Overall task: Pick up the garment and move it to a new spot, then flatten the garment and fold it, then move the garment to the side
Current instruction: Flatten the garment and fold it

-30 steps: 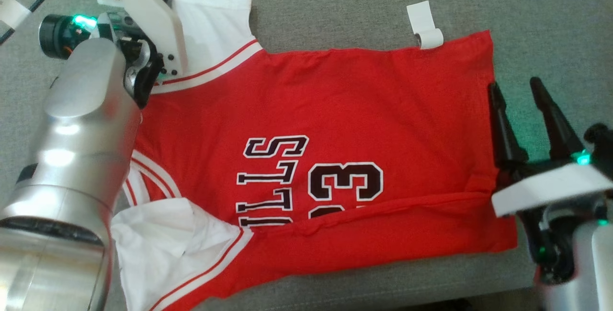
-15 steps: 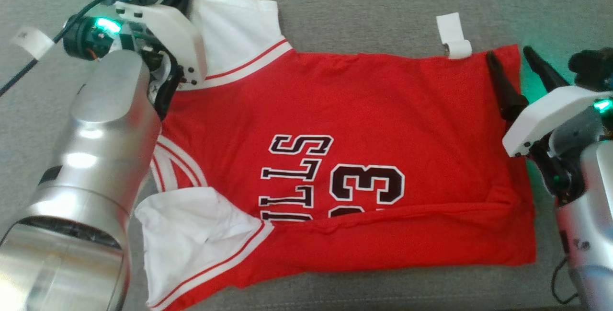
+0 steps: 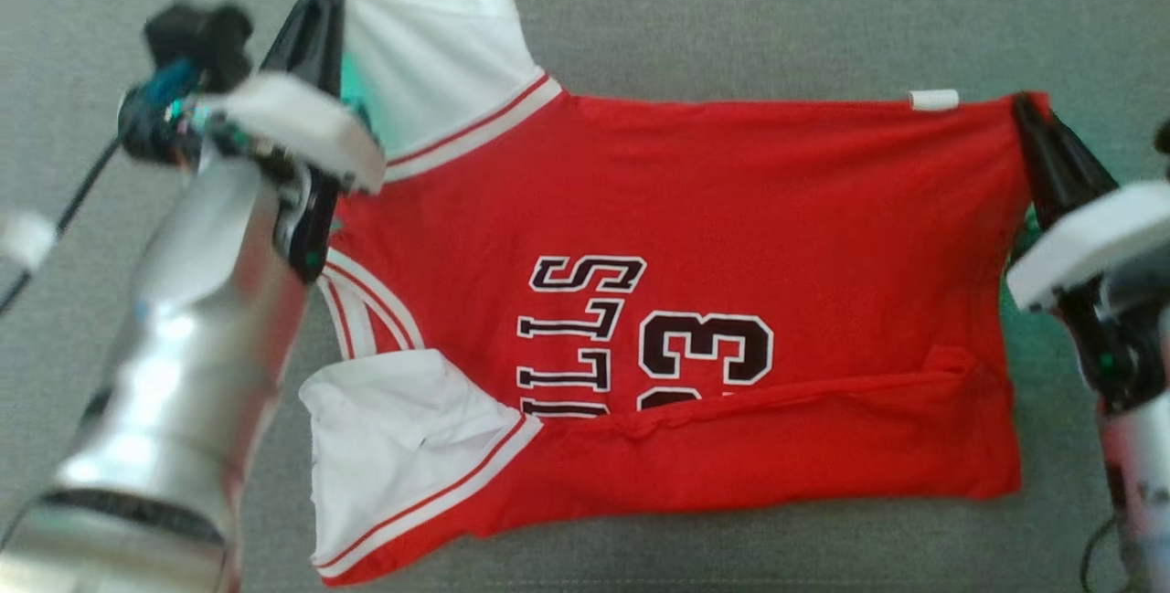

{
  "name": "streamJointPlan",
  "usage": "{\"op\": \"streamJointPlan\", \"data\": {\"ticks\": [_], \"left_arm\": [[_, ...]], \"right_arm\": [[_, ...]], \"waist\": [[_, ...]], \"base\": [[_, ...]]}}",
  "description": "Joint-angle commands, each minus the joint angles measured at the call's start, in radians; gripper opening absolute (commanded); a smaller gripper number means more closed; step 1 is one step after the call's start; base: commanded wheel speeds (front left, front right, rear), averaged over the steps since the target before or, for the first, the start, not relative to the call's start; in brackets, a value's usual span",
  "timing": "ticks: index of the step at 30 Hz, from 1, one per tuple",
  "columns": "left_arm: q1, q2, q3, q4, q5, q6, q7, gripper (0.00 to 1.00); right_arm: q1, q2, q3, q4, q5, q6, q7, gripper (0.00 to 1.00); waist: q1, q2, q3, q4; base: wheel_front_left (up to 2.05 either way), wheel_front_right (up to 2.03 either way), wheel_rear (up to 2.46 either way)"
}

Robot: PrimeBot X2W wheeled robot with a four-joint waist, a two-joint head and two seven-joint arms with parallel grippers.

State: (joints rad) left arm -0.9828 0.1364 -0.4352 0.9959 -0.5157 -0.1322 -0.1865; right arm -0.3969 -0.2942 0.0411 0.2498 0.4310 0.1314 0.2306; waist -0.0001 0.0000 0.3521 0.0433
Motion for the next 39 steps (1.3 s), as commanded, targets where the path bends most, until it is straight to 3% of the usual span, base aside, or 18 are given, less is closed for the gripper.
{"op": "streamJointPlan", "data": {"ticks": [1,5,11,18,23,24,25,26,27,28,31,39], "left_arm": [[0.007,0.055,0.04,-0.051,-0.012,0.004,-0.017,0.0],[0.182,0.078,0.067,-0.224,-0.047,0.028,-0.035,0.0],[0.581,0.112,0.105,-0.591,-0.135,0.137,0.06,0.0],[0.951,0.123,0.119,-0.927,-0.216,0.288,0.197,0.0],[1.061,0.123,0.106,-1.001,-0.252,0.327,0.26,0.0],[1.083,0.118,0.097,-1.0,-0.265,0.331,0.278,0.0],[1.091,0.116,0.093,-0.996,-0.27,0.331,0.284,0.0],[1.099,0.114,0.089,-0.991,-0.275,0.33,0.289,0.09],[1.104,0.114,0.085,-0.986,-0.275,0.331,0.291,0.95],[1.106,0.115,0.082,-0.983,-0.267,0.33,0.283,1.0],[1.103,0.115,0.085,-0.987,-0.237,0.336,0.238,1.0],[1.022,0.162,0.112,-1.033,-0.011,0.376,-0.03,1.0]], "right_arm": [[0.035,0.001,-0.002,-0.054,0.0,-0.001,-0.019,0.0],[0.154,0.034,-0.033,-0.16,0.009,-0.001,-0.046,0.0],[0.351,0.102,-0.058,-0.261,0.017,-0.001,-0.017,0.0],[0.452,0.15,-0.091,-0.219,0.039,-0.001,-0.033,0.0],[0.478,0.164,-0.097,-0.165,0.045,-0.001,-0.047,0.0],[0.486,0.168,-0.091,-0.146,0.049,-0.001,-0.045,0.78],[0.49,0.169,-0.089,-0.138,0.051,-0.001,-0.047,1.0],[0.493,0.169,-0.088,-0.131,0.053,-0.001,-0.049,1.0],[0.496,0.169,-0.086,-0.129,0.055,-0.001,-0.057,1.0],[0.498,0.17,-0.085,-0.131,0.056,-0.001,-0.068,1.0],[0.503,0.171,-0.085,-0.149,0.051,-0.001,-0.097,1.0],[0.49,0.183,-0.102,-0.331,-0.108,-0.001,-0.198,1.0]], "waist": [[0.0001,0.0,-0.026,0.008],[0.0001,0.0,-0.061,0.018],[0.0001,0.0,-0.09,0.009],[0.0001,0.0,-0.114,0.001],[0.0001,0.0,-0.132,0.001],[0.0001,0.0,-0.141,0.002],[0.0001,0.0,-0.147,0.001],[0.0001,0.0,-0.151,0.0],[0.0001,0.0,-0.157,0.001],[0.0001,0.0,-0.163,0.001],[0.0001,0.0,-0.175,0.002],[0.0001,0.0,-0.217,0.01]], "base": [[0.0,0.0,0.0],[0.0,0.0,0.0],[0.0,0.0,0.0],[0.0,0.0,0.0],[0.0,0.0,0.0],[0.0,0.0,0.0],[0.0,0.0,0.0],[0.0,0.0,0.0],[0.0,0.0,0.0],[0.0,0.0,0.0],[0.0,0.0,0.0],[0.0,0.0,0.0]]}}
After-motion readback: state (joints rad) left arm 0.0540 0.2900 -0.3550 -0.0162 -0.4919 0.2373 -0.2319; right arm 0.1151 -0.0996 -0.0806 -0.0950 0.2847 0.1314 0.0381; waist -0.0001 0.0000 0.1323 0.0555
